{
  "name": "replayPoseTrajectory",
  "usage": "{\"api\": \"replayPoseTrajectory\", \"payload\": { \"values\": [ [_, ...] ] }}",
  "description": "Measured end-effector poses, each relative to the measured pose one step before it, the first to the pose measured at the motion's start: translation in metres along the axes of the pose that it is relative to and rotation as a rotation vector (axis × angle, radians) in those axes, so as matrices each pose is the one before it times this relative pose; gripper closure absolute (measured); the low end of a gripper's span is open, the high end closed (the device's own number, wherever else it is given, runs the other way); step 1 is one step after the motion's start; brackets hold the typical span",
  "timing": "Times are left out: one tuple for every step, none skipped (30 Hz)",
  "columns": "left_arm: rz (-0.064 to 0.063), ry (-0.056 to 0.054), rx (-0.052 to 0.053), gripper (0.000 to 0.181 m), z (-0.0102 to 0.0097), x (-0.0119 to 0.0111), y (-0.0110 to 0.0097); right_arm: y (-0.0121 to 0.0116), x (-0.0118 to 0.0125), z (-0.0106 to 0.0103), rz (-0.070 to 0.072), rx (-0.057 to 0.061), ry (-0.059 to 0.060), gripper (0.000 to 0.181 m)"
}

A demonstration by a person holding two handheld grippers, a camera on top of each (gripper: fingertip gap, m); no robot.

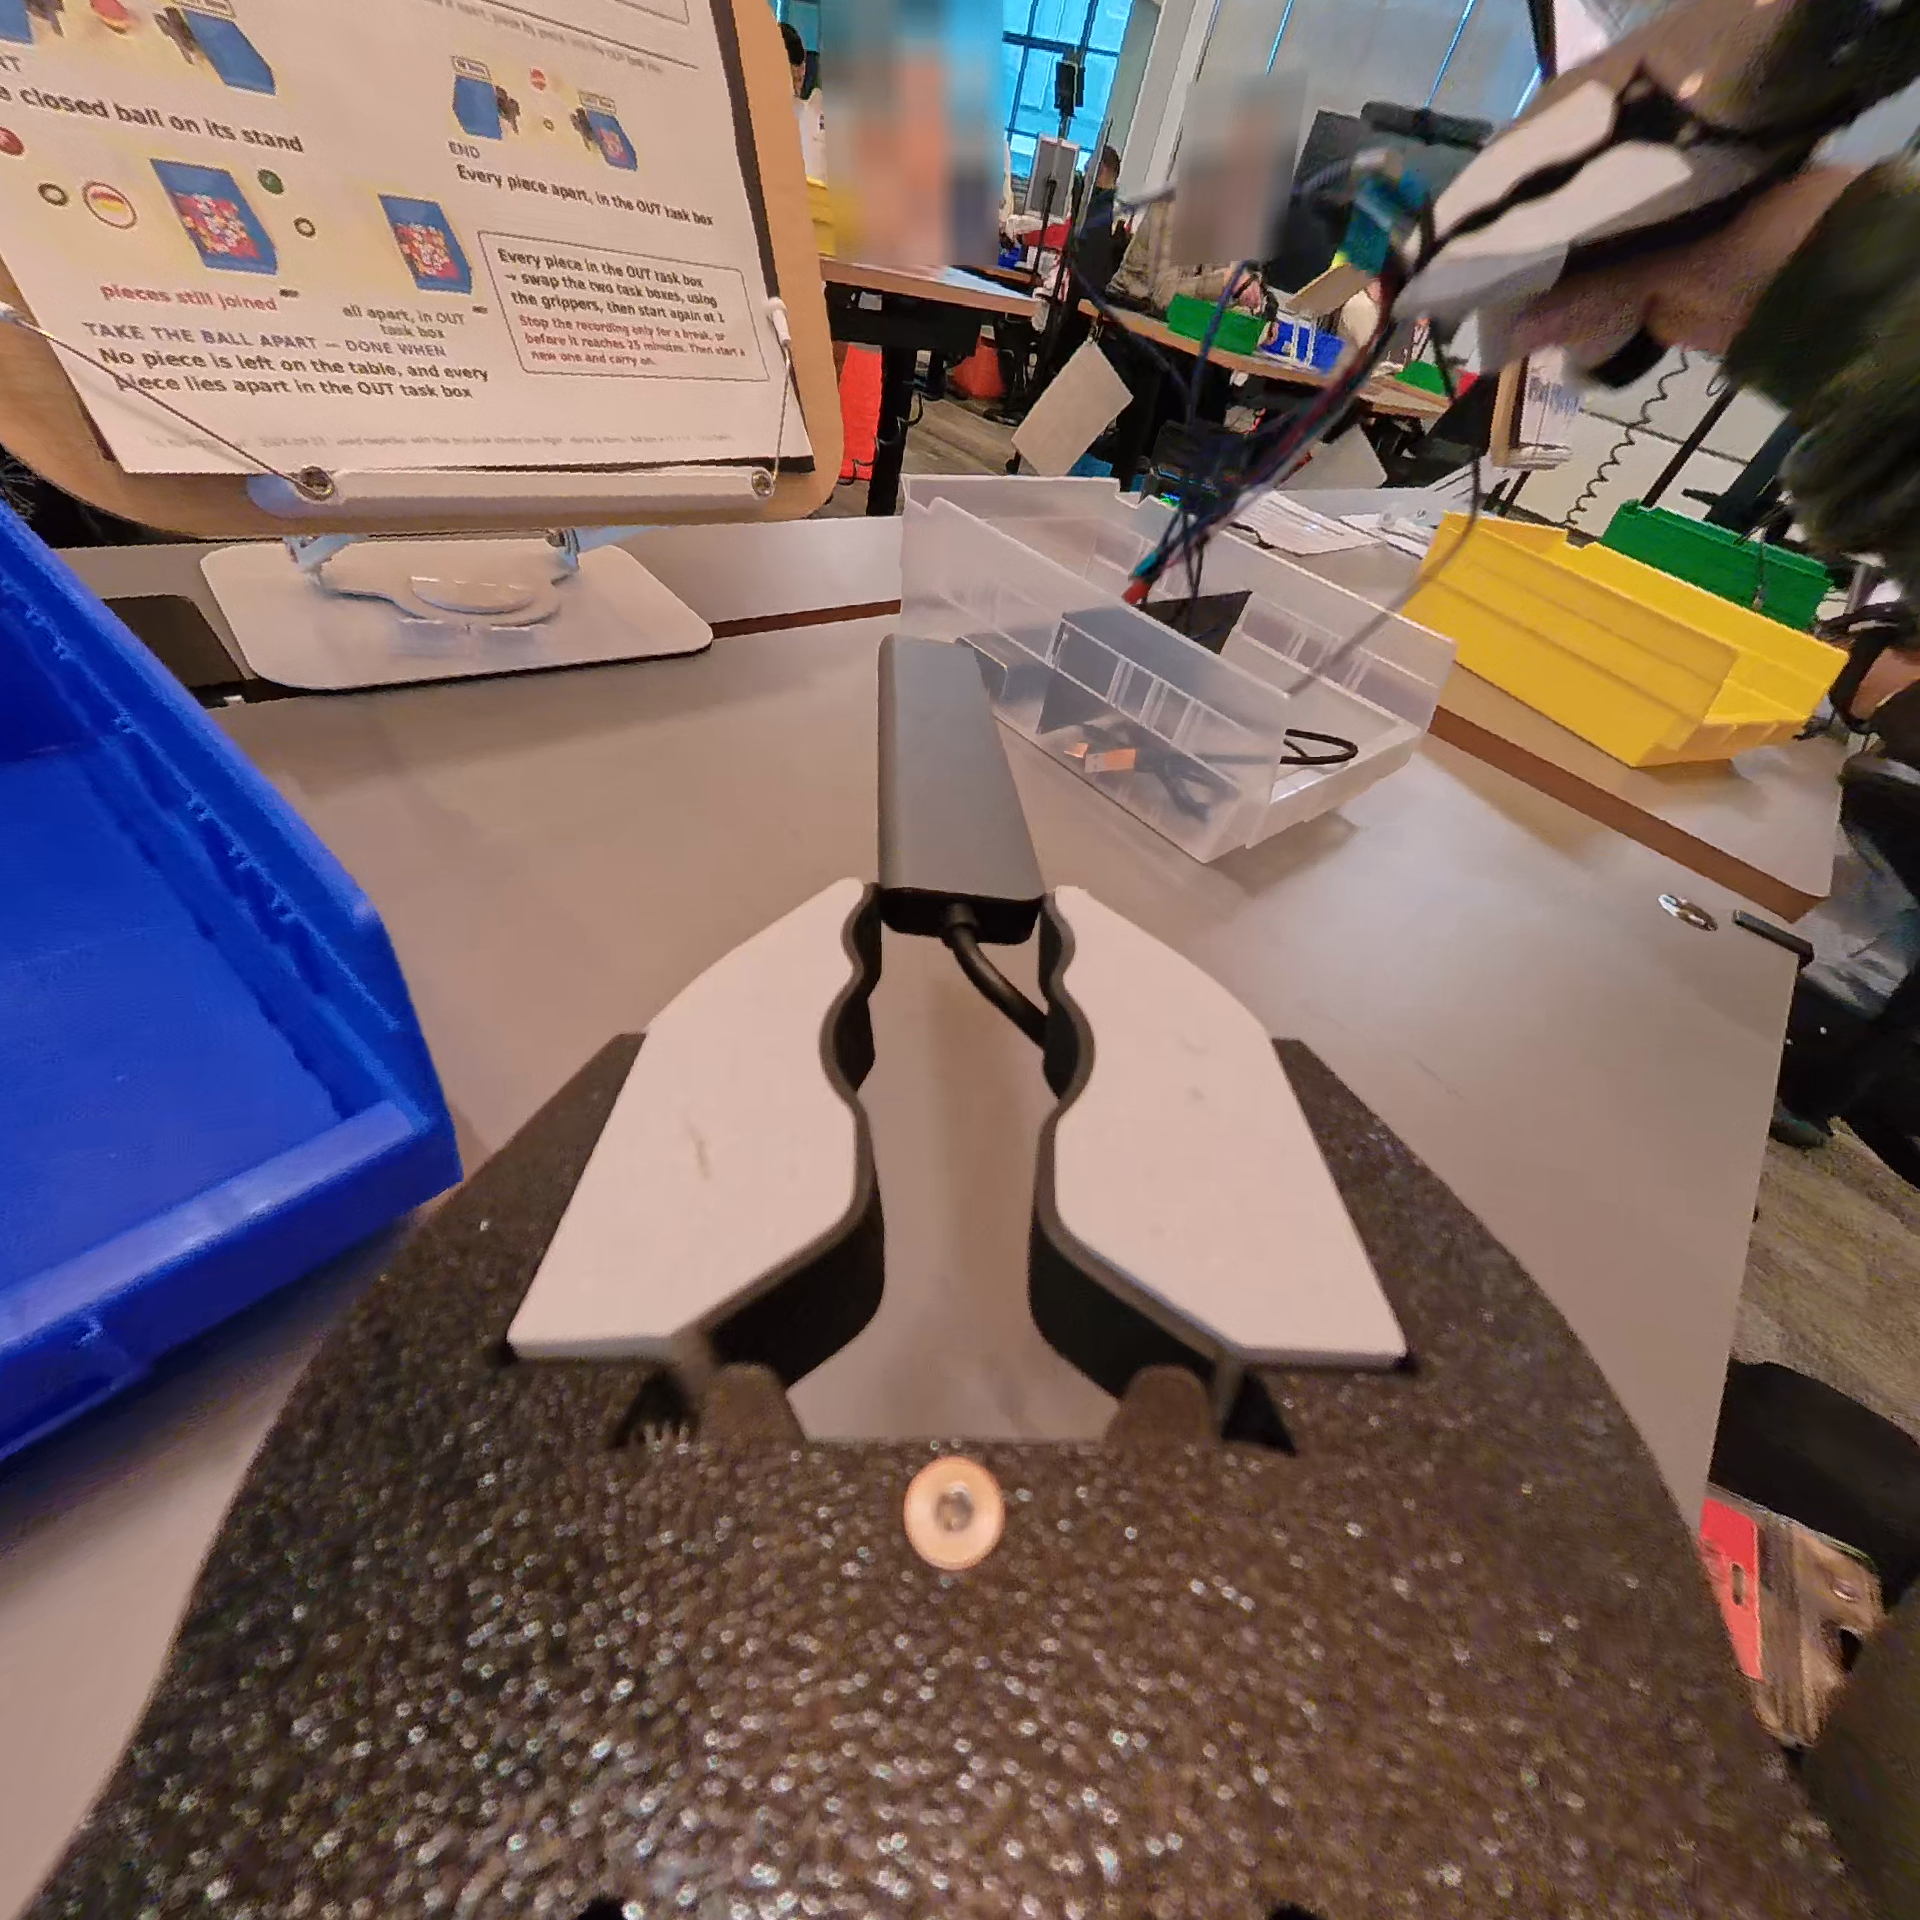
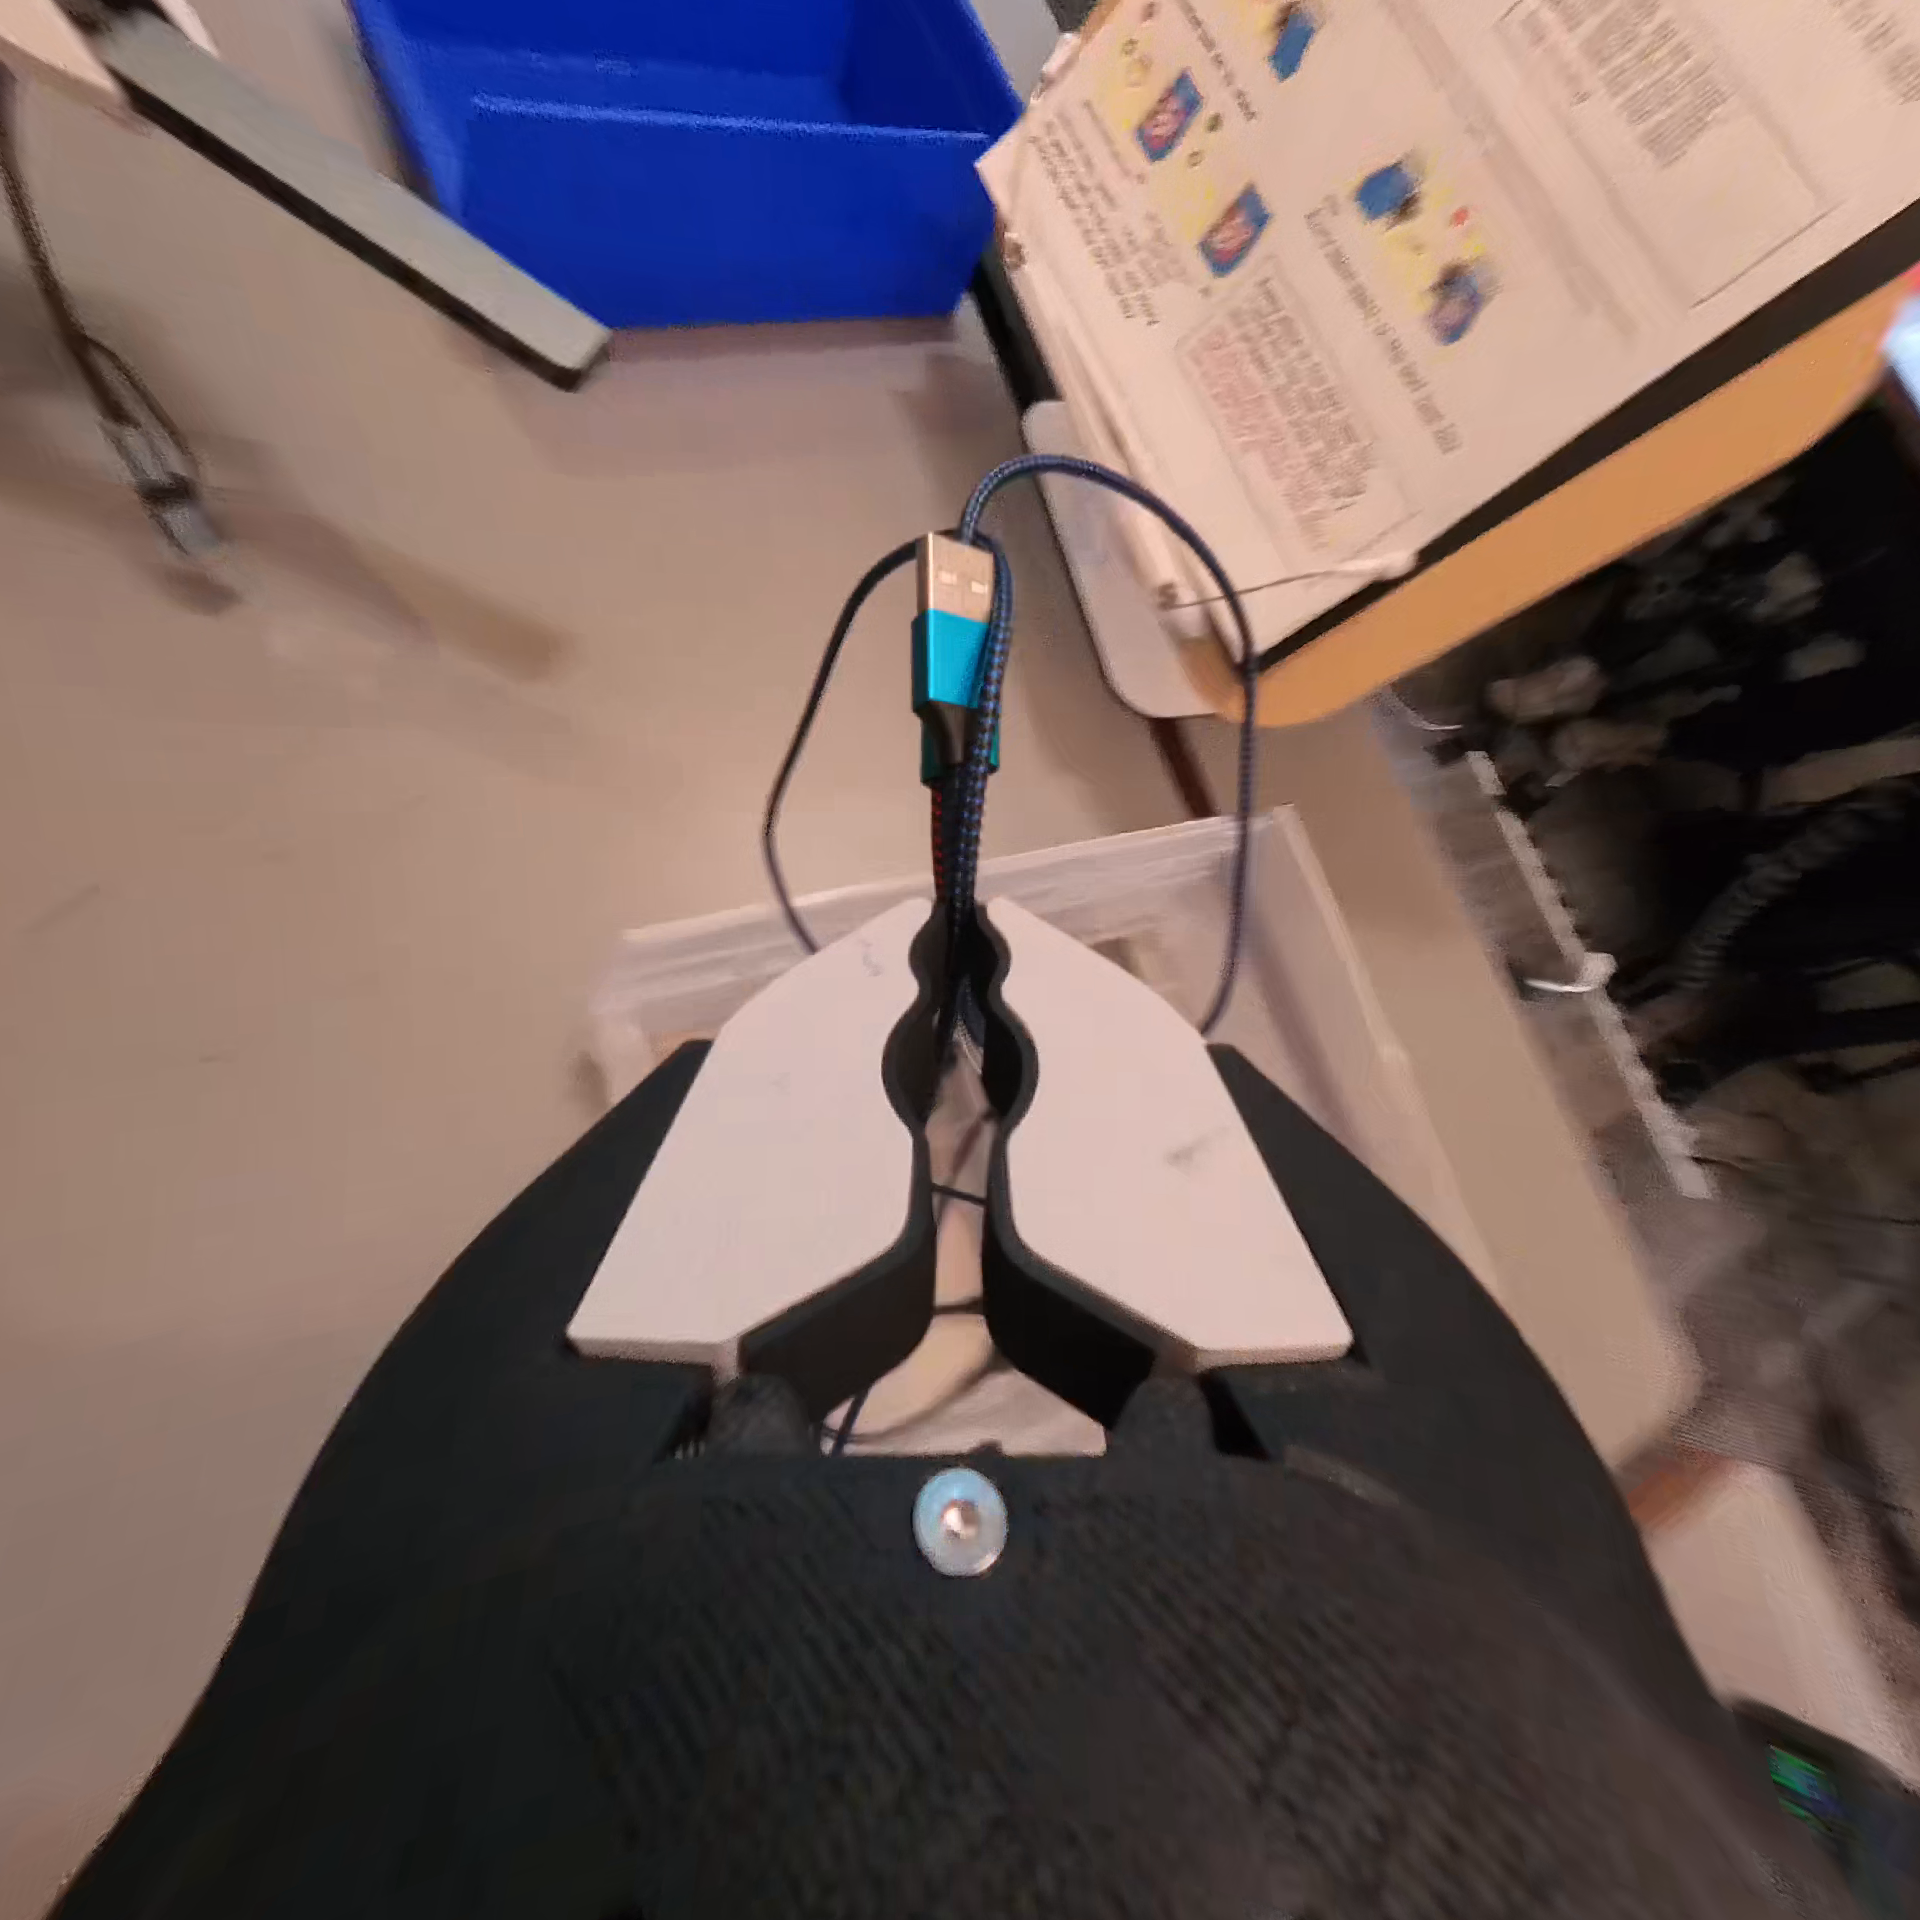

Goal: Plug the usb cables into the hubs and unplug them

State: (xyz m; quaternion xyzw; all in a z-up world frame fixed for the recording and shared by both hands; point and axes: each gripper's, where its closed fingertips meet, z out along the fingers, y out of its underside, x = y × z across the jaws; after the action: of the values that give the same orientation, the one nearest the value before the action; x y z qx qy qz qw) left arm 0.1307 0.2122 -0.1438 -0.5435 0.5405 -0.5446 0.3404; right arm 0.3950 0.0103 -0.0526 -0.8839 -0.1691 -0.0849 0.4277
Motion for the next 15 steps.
{"api": "replayPoseTrajectory", "payload": {
  "values": [
    [-0.0044,0.0010,0.0025,0.154,-0.00055,-0.00065,-0.00035,0.00726,-0.00807,0.00468,0.0393,0.0167,-0.0301,0.179],
    [-0.0041,0.0012,0.0028,0.154,-0.00063,-0.00061,-0.00036,0.00765,-0.00485,0.00309,0.0193,0.0112,0.0000,0.179],
    [-0.0032,0.0020,0.0024,0.154,-0.00040,-0.00044,-0.00023,0.00935,-0.00043,0.00170,-0.0037,0.0000,0.0376,0.179],
    [-0.0033,0.0016,0.0017,0.154,-0.00016,-0.00054,-0.00020,0.00867,-0.00014,0.00087,-0.0030,0.0070,0.0400,0.178],
    [-0.0035,0.0009,0.0015,0.154,0.00006,-0.00072,0.00007,0.00599,0.00029,-0.00015,0.0108,0.0273,0.0395,0.178],
    [-0.0042,0.0008,0.0004,0.154,0.00033,-0.00069,0.00035,0.00417,0.00440,-0.00218,0.0108,0.0370,0.0660,0.179],
    [-0.0050,0.0012,-0.0016,0.154,0.00060,-0.00046,0.00099,0.00412,0.00592,-0.00464,0.0018,0.0270,0.0730,0.179],
    [-0.0040,0.0018,-0.0030,0.154,0.00076,-0.00020,0.00119,0.00315,0.00573,-0.00601,0.0077,0.0269,0.0617,0.178],
    [-0.0021,0.0013,-0.0031,0.154,0.00074,0.00014,0.00113,0.00266,0.00659,-0.00586,0.0257,0.0297,0.0575,0.178],
    [-0.0002,0.0012,-0.0030,0.154,0.00080,0.00041,0.00102,0.00446,0.00272,-0.00429,0.0344,0.0201,0.0235,0.178],
    [0.0012,0.0013,-0.0034,0.154,0.00080,0.00069,0.00083,0.00879,-0.00016,-0.00213,0.0306,-0.0076,-0.0017,0.179],
    [0.0015,0.0016,-0.0033,0.154,0.00078,0.00088,0.00056,0.01312,0.00372,-0.00061,-0.0009,-0.0398,0.0316,0.178],
    [0.0019,0.0015,-0.0022,0.154,0.00070,0.00109,0.00040,0.01378,0.00575,-0.00064,-0.0354,-0.0510,0.0565,0.178],
    [0.0027,0.0013,-0.0016,0.154,0.00065,0.00102,0.00035,0.01043,-0.00105,0.00004,-0.0202,-0.0330,0.0112,0.178],
    [0.0029,0.0002,-0.0021,0.154,0.00067,0.00090,0.00020,0.00464,-0.00555,0.00155,0.0214,0.0028,-0.0231,0.178]
  ]
}}
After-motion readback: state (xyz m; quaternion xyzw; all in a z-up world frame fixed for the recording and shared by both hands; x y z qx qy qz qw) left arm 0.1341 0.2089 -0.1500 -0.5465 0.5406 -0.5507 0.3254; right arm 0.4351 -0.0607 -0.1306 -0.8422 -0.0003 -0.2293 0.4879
